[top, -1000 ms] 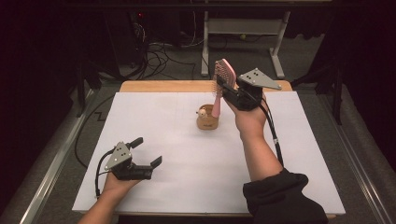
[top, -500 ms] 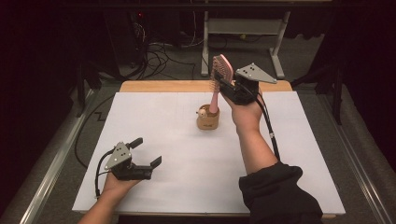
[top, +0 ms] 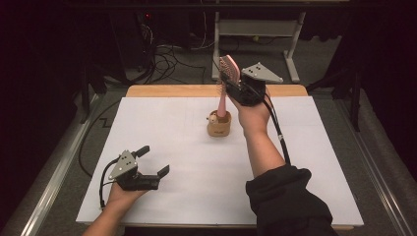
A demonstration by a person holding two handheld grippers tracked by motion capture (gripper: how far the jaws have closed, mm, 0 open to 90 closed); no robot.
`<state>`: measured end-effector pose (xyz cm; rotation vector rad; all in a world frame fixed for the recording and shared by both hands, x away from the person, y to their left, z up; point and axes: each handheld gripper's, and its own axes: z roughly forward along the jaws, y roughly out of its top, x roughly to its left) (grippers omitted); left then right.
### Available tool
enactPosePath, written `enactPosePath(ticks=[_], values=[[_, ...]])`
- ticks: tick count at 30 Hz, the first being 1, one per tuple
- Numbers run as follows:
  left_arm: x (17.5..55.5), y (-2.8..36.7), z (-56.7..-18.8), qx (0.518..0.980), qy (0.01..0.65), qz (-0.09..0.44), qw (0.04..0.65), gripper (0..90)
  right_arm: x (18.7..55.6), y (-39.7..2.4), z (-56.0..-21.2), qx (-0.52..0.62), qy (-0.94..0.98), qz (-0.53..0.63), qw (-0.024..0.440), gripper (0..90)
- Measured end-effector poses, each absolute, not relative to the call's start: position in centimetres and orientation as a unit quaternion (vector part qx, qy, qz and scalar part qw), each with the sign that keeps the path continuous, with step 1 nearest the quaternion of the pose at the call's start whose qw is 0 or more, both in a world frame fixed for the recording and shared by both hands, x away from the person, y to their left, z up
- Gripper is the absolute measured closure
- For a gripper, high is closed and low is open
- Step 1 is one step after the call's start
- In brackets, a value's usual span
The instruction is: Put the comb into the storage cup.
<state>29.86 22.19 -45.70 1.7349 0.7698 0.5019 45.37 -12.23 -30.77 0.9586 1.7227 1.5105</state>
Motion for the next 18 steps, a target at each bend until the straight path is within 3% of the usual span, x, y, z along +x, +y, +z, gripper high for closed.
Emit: enactPosePath(ticks=[18], values=[[29.9,22.0,-45.8,0.738,0.324,0.210,0.553,1.8,46.4,-11.8,-34.7,0.381,0.669,0.561,0.304,64.4]])
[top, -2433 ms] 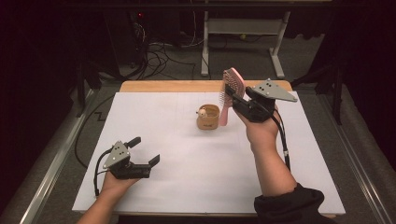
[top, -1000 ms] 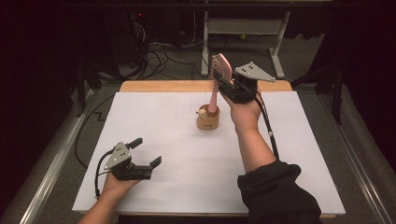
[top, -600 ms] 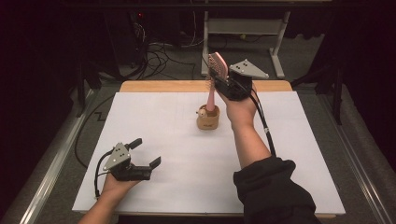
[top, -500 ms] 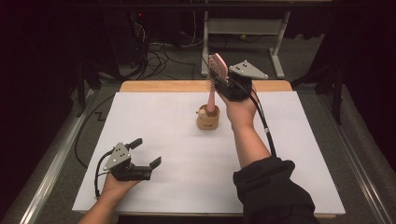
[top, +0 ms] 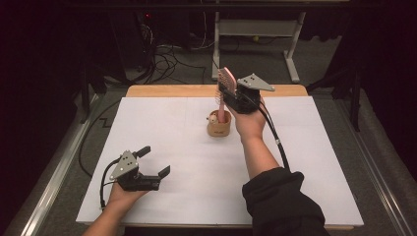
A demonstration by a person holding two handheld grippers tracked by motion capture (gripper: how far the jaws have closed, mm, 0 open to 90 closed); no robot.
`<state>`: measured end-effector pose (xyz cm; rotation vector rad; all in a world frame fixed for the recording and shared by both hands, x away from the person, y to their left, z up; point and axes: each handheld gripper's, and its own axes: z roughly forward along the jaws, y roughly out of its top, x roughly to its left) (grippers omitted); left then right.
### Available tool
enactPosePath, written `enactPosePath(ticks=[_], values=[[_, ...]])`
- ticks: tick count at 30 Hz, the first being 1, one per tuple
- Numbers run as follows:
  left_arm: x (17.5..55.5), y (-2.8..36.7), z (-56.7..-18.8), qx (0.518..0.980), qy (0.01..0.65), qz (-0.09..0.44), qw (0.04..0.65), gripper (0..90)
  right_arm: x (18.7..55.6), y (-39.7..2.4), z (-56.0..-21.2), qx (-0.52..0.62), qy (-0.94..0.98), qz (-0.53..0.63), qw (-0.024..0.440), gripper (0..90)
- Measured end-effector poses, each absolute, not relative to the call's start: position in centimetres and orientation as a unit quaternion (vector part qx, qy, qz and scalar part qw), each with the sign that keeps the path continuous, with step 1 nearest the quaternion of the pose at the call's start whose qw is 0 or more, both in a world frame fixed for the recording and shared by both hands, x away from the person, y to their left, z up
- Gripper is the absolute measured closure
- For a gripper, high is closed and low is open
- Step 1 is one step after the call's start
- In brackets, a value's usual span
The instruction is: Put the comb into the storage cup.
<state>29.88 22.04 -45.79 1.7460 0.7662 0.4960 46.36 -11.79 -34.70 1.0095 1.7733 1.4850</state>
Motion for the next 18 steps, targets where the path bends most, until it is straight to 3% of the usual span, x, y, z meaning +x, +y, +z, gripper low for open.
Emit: enactPosePath(ticks=[18], values=[[29.8,22.0,-45.7,0.736,0.324,0.205,0.558,1.8,46.5,-11.0,-36.7,0.391,0.671,0.557,0.294,64.2]])
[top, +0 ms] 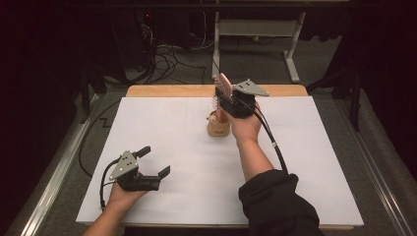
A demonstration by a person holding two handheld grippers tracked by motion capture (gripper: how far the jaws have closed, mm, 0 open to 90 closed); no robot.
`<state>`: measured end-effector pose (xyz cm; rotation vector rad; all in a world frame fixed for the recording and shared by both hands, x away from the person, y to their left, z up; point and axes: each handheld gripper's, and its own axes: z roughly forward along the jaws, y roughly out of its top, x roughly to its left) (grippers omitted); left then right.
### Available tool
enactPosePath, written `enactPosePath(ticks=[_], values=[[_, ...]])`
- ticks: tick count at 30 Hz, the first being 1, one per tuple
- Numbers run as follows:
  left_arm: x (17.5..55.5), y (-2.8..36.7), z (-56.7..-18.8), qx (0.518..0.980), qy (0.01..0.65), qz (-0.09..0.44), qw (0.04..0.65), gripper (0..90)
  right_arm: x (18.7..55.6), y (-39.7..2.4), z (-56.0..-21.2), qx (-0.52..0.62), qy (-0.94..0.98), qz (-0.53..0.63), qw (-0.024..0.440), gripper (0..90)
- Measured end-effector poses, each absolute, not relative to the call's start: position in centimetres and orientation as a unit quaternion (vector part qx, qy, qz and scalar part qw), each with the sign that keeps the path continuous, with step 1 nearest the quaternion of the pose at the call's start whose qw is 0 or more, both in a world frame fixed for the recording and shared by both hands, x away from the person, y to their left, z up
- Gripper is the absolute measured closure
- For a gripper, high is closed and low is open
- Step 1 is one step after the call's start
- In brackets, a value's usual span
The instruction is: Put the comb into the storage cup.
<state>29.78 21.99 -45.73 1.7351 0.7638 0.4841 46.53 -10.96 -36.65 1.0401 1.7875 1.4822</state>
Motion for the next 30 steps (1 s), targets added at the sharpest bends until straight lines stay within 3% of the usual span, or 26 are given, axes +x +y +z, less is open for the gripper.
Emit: enactPosePath(ticks=[30], values=[[29.82,21.73,-45.90,0.743,0.319,0.203,0.552,2.0,46.51,-10.92,-37.48,0.391,0.669,0.558,0.297,63.1]])
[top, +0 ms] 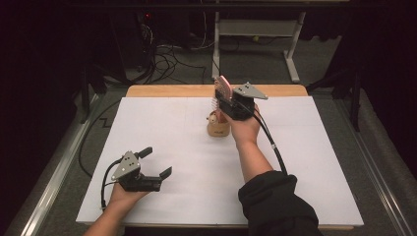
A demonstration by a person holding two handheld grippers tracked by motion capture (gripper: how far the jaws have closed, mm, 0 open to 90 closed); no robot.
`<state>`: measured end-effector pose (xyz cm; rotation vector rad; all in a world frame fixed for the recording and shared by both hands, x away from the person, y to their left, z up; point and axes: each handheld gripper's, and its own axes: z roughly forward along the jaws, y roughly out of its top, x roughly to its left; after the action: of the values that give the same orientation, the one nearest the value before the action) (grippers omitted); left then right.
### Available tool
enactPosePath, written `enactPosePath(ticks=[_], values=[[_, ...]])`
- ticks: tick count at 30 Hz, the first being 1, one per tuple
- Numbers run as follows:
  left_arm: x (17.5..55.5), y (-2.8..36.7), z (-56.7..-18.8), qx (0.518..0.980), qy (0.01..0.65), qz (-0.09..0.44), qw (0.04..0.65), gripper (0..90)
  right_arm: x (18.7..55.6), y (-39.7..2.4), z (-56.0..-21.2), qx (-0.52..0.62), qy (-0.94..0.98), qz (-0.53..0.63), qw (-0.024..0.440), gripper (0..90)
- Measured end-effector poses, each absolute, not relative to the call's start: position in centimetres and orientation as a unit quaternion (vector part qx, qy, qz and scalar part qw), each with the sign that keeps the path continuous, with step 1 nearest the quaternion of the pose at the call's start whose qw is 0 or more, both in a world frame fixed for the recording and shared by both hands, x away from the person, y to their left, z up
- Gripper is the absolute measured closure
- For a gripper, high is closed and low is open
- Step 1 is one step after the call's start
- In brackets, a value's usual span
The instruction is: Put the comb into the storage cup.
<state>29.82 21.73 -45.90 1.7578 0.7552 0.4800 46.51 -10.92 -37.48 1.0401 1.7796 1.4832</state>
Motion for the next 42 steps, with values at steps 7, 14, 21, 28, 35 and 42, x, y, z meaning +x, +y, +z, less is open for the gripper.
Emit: enactPosePath(ticks=[7,14,21,28,35,42], values=[[29.8,21.7,-45.9,0.743,0.320,0.203,0.552,2.0,46.5,-11.2,-37.3,0.391,0.669,0.561,0.291,59.4],[29.8,21.7,-46.0,0.744,0.319,0.203,0.551,2.0,46.5,-11.7,-37.2,0.399,0.671,0.554,0.291,57.3],[29.8,21.6,-46.0,0.747,0.318,0.201,0.548,2.0,46.5,-12.7,-37.4,0.409,0.670,0.545,0.294,57.2],[29.9,21.6,-46.0,0.748,0.318,0.200,0.547,2.0,46.5,-13.5,-37.5,0.418,0.667,0.541,0.296,56.9],[29.9,21.6,-46.0,0.748,0.318,0.200,0.547,2.1,46.7,-13.8,-37.7,0.424,0.665,0.538,0.298,54.2],[29.9,21.6,-46.0,0.749,0.317,0.199,0.547,2.1,46.8,-14.1,-37.9,0.430,0.662,0.535,0.299,51.0]])
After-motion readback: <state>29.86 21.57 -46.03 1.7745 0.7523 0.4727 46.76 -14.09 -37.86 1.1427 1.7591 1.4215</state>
